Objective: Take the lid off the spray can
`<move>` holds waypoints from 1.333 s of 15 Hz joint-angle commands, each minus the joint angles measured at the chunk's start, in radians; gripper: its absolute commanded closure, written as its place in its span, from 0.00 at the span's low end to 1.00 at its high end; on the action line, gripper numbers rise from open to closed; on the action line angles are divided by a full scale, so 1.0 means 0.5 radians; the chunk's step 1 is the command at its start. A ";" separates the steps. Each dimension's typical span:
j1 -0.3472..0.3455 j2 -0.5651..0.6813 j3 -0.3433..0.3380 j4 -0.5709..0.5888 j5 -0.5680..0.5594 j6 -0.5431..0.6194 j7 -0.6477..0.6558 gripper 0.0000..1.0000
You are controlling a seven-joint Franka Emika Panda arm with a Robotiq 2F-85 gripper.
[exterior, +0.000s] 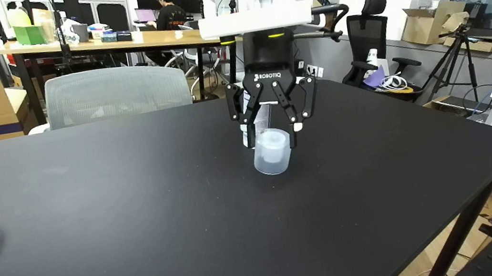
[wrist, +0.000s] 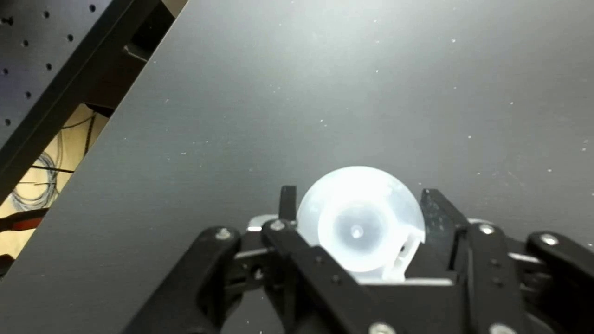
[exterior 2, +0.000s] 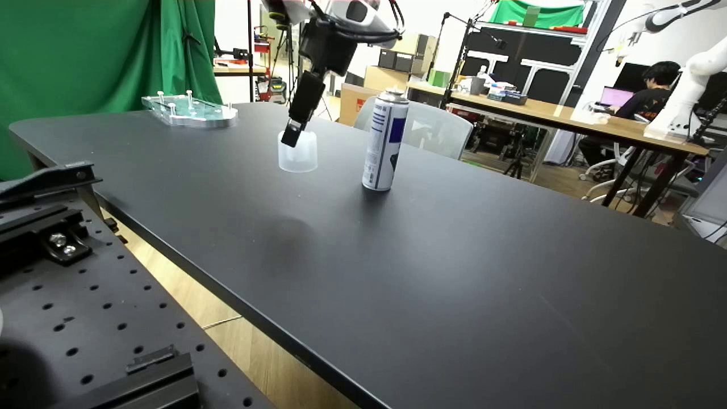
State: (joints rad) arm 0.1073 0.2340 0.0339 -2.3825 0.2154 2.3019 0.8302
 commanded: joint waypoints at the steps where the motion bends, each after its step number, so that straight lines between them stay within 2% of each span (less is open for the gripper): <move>1: 0.004 0.001 -0.002 0.003 0.022 0.019 -0.025 0.33; 8: 0.004 0.001 0.000 0.003 0.043 0.046 -0.054 0.33; 9: 0.005 0.015 -0.005 0.016 0.032 0.044 -0.043 0.58; 16: -0.109 0.329 -0.062 0.238 0.079 -0.074 -0.318 0.58; 19: -0.118 0.416 -0.089 0.293 0.070 -0.099 -0.375 0.58; 20: -0.109 0.432 -0.101 0.302 0.061 -0.096 -0.364 0.15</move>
State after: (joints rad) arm 0.0484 0.4172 -0.0025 -2.2781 0.2385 2.2907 0.6598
